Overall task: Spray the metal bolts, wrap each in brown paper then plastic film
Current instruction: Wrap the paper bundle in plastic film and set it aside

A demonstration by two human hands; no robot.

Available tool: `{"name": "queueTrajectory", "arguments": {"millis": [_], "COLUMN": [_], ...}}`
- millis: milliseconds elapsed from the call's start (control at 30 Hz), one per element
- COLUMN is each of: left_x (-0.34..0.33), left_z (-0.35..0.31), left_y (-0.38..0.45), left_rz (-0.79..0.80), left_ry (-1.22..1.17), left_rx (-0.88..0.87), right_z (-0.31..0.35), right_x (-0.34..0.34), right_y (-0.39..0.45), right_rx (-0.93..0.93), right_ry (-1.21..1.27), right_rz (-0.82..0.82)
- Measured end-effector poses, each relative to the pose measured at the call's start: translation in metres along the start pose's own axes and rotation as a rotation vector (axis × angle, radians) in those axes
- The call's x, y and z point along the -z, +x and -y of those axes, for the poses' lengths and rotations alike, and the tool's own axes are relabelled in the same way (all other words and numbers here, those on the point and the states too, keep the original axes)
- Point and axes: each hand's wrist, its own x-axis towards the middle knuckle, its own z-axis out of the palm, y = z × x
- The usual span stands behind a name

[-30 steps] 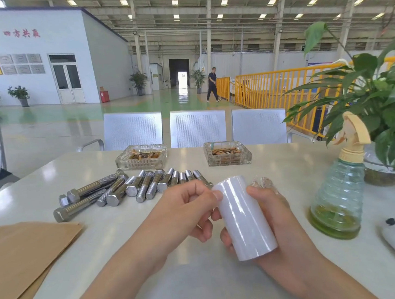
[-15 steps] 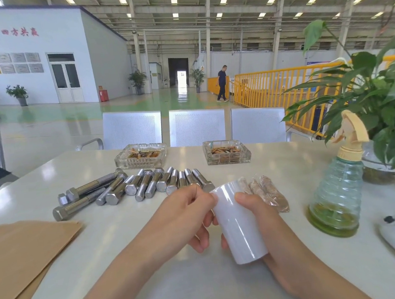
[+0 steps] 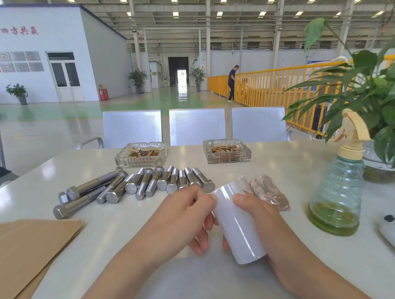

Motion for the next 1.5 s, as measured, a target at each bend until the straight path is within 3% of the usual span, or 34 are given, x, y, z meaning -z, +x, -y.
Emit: {"name": "queueTrajectory", "arguments": {"millis": [400, 533, 800, 1500], "left_x": [0.001, 0.004, 0.006, 0.004], "left_z": [0.005, 0.004, -0.002, 0.001], "left_y": [0.003, 0.006, 0.001, 0.000], "left_rz": [-0.048, -0.054, 0.140, 0.311], "left_ry": [0.059, -0.025, -0.097, -0.161], "left_rx": [-0.021, -0.066, -0.043, 0.006], "right_z": [0.004, 0.010, 0.011, 0.001], "right_x": [-0.001, -0.003, -0.005, -0.002], "right_y": [-0.005, -0.007, -0.009, -0.003], "right_rx": [-0.054, -0.100, -0.122, -0.054], "right_ry": [0.002, 0.062, 0.109, 0.017], "right_rz": [0.038, 0.075, 0.062, 0.002]}}
